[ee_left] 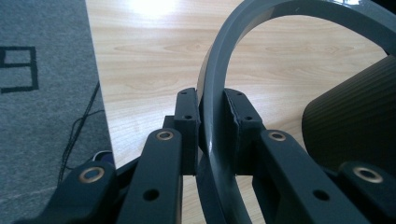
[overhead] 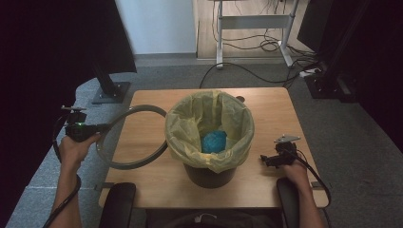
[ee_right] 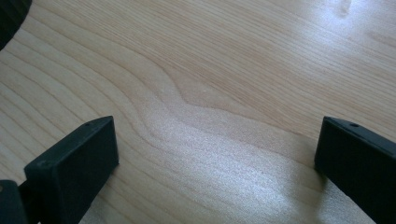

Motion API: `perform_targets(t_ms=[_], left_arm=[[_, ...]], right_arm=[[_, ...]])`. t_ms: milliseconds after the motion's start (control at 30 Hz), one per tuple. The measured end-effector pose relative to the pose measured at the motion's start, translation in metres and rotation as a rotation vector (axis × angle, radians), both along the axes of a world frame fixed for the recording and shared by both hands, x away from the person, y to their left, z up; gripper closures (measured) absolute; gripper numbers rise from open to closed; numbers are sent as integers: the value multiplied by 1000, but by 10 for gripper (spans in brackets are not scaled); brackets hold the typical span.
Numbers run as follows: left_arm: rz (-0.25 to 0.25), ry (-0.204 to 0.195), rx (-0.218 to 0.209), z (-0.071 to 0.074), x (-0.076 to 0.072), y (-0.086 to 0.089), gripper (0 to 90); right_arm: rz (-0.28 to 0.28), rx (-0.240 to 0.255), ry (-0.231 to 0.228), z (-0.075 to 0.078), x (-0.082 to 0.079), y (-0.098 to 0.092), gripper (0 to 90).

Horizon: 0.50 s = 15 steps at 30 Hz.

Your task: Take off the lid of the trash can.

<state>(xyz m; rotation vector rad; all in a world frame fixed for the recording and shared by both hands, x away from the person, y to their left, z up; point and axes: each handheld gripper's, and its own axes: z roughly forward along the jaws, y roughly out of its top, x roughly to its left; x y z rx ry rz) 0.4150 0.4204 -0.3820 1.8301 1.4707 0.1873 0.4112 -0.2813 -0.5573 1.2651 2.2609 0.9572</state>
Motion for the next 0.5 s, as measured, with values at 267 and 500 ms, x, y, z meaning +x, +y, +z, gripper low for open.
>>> perform_targets(t_ms=[267, 500], left_arm=[[9, 3, 2, -16, 4, -6, 765], [18, 9, 11, -30, 8, -11, 765]], right_arm=[[0, 0, 0, 0, 0, 0, 0], [1, -1, 0, 0, 0, 0, 0]])
